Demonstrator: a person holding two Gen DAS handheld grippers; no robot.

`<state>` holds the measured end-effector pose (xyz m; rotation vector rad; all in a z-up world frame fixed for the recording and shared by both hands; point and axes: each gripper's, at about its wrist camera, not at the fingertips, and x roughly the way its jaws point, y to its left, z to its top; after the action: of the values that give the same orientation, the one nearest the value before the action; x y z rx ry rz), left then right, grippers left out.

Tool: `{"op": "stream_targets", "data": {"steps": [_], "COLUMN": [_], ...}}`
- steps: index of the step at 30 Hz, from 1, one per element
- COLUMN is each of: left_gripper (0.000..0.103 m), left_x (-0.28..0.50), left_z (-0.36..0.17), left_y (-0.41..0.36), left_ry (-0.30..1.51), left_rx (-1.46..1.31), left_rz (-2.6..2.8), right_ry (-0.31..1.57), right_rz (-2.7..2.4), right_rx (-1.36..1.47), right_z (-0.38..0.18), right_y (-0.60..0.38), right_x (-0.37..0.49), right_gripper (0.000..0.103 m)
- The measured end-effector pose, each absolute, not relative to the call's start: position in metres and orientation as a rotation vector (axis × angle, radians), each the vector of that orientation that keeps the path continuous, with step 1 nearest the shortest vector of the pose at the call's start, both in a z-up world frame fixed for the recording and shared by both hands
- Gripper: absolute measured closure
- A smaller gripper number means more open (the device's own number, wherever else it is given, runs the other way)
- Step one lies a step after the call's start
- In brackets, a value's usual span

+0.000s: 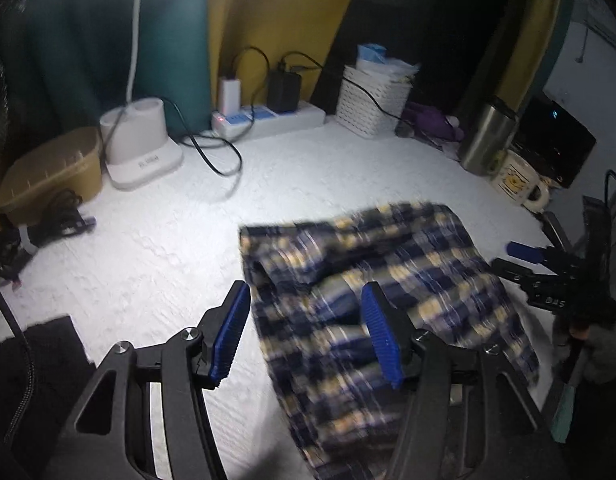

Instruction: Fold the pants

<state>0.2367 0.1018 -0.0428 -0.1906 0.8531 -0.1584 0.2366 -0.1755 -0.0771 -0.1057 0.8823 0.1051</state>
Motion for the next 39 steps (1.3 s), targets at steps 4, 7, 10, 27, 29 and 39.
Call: {"op": "stream_targets", "data": {"steps": [4,7,10,27,29,39], "left_gripper": [0.045,0.041,0.039,0.037,0.036,0.037], "left_x": [0.234,0.232,0.229,0.205,0.202,0.213], "left_z": [-0.068,-0.082,-0.079,-0.077,-0.074,-0.06], "left_y": [0.096,0.105,0.109,0.101,0.103,0.107], "left_ry": [0.936,0.963,0.949,0.959,0.953,0.924], "left_rx": [-0.164,-0.188,-0.191,-0.206,-0.205,-0.201], "left_rz": [-0.132,-0.124,-0.119,-0.138,-0.138,-0.144], "right_ry": [0.921,0.912,0.912,0.945,0.949,0.915], "right_rz": [0.079,0.057,0.032,0.104,0.094,0.058], "right_rx": [-0.147,-0.151,-0.16,-0.166,-0.172,-0.14], "right_z": [-0.096,-0.095,-0.093,-0.093,-0.091,-0.072], "right_y": [-0.168,-0.173,-0.179,-0.164,-0.17,-0.191], "right_x": [0.236,0.23,0.226,0.179,0.174,0.175], "right_gripper": [0.034,0.034,0.034,0.034,0.034,0.034]}}
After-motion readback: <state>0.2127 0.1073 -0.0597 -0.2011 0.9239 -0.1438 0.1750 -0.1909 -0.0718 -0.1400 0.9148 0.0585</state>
